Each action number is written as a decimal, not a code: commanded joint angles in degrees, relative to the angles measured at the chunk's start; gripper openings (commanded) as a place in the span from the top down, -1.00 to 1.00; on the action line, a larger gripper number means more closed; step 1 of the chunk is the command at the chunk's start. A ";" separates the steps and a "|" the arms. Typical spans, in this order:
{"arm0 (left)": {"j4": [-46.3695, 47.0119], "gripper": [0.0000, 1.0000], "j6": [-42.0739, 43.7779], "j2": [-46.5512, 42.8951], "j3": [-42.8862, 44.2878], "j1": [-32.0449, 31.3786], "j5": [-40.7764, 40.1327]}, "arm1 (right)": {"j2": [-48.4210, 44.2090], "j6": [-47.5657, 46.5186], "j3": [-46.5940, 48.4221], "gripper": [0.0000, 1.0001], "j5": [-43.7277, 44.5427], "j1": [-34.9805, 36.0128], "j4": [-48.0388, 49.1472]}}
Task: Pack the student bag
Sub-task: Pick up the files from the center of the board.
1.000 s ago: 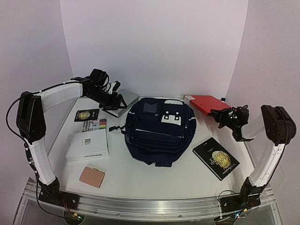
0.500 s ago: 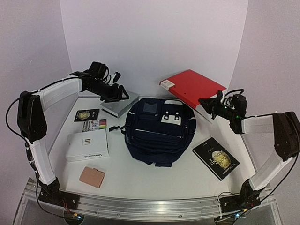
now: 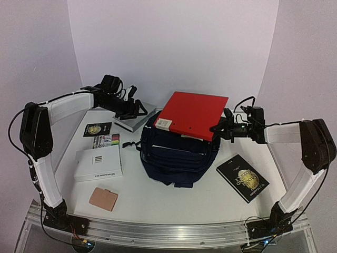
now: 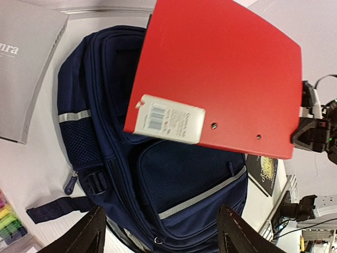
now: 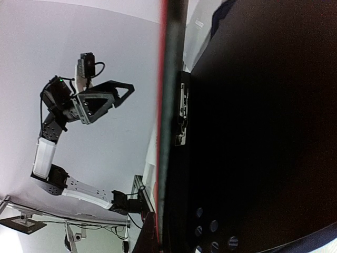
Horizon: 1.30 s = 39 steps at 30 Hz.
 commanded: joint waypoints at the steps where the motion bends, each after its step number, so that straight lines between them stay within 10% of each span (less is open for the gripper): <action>1: 5.05 -0.50 -2.76 1.84 1.06 0.16 3.70 | 2.83 -20.63 7.76 1.00 -1.66 0.01 -22.59; 5: 4.32 -0.60 -7.08 7.02 4.66 0.26 8.75 | 8.04 -32.06 13.58 1.00 0.49 -0.05 -41.49; 14: 4.93 -0.67 -10.49 15.82 11.37 0.42 13.88 | 10.34 -34.98 13.70 0.98 4.85 -0.89 -45.95; 20: 5.04 -0.67 -9.85 15.93 10.40 0.41 13.21 | 9.16 -34.17 14.56 -0.13 7.68 -3.48 -47.16; 25: 4.76 -0.67 -8.43 14.85 9.62 0.42 12.38 | 8.53 -33.69 13.46 -0.47 9.69 -4.26 -46.90; 39: 4.08 -0.67 -7.11 13.66 9.40 0.29 11.18 | 18.27 -25.67 18.06 -0.07 1.42 -3.40 -37.76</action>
